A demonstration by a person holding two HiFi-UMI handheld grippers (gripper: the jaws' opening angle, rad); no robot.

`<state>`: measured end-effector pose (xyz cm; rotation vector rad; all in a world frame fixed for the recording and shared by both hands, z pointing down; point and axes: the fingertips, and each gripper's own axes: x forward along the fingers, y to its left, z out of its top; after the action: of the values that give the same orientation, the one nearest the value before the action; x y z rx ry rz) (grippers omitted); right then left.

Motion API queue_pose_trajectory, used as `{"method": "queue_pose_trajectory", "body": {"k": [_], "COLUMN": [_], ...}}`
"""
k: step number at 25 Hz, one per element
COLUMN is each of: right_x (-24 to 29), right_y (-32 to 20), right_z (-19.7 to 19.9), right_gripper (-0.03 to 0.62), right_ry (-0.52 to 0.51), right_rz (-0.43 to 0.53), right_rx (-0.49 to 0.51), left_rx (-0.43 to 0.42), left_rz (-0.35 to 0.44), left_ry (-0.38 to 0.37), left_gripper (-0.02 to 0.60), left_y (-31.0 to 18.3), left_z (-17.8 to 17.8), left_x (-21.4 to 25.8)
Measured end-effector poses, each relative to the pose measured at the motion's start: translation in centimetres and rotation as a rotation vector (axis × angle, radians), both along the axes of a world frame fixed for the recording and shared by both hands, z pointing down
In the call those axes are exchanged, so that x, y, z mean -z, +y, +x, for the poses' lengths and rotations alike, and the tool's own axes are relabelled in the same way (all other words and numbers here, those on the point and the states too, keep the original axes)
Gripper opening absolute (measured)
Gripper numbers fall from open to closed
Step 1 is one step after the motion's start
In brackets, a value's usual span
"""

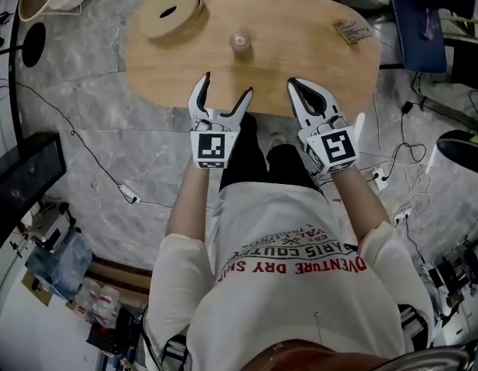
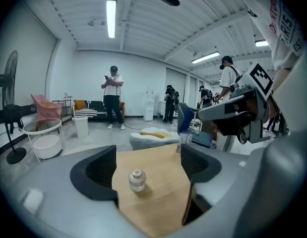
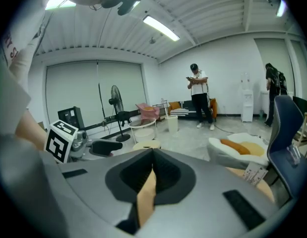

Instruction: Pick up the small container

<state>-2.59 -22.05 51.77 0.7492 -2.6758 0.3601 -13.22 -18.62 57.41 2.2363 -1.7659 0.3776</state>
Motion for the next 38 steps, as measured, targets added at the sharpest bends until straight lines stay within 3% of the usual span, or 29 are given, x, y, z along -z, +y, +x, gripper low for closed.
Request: {"method": "queue_pose_trajectory", "body": {"k": [10, 16, 20, 30, 33, 35, 38], "right_x": [-14.2, -18.9, -20.7, -21.3, -22.3, -22.6, -22.9], "right_y": [-4.7, -6.1, -6.7, -8.0, -7.4, -7.1, -7.0], "right_z": [-1.0, -1.0, -1.8, -3.0, -2.6, -2.3, -1.8], "right_gripper": [0.008, 0.008, 0.008, 0.008, 0.008, 0.008, 0.008], "right_ry": [0.026, 0.003, -0.003, -0.027, -0.010, 0.007, 0.022], "right_rz": [-0.039, -0.054, -0.052, -0.059, -0.073, -0.085, -0.097], "right_rx": [-0.031, -0.060, -0.045, -0.040, -0.027, -0.028, -0.038], "left_rx": [-0.036, -0.016, 0.013, -0.006, 0.007, 0.027, 0.035], "left_rz": [-0.077, -0.093, -0.074, -0.099, -0.138, -0.142, -0.139], "left_ry": [-0.030, -0.044, -0.039, -0.047, -0.064, -0.073, -0.076], "left_gripper": [0.393, 0.408, 0.423, 0.422, 0.401, 0.348, 0.345], "left_y": [-6.1, -9.1, -11.5, -14.1, -14.5, -14.5, -14.5], "left_z": [-0.9, 0.1, -0.4, 0.1, 0.0, -0.4, -0.5], "left_x": [-15.2, -21.3, -23.0, -24.6, -25.2, -25.2, -25.2]}}
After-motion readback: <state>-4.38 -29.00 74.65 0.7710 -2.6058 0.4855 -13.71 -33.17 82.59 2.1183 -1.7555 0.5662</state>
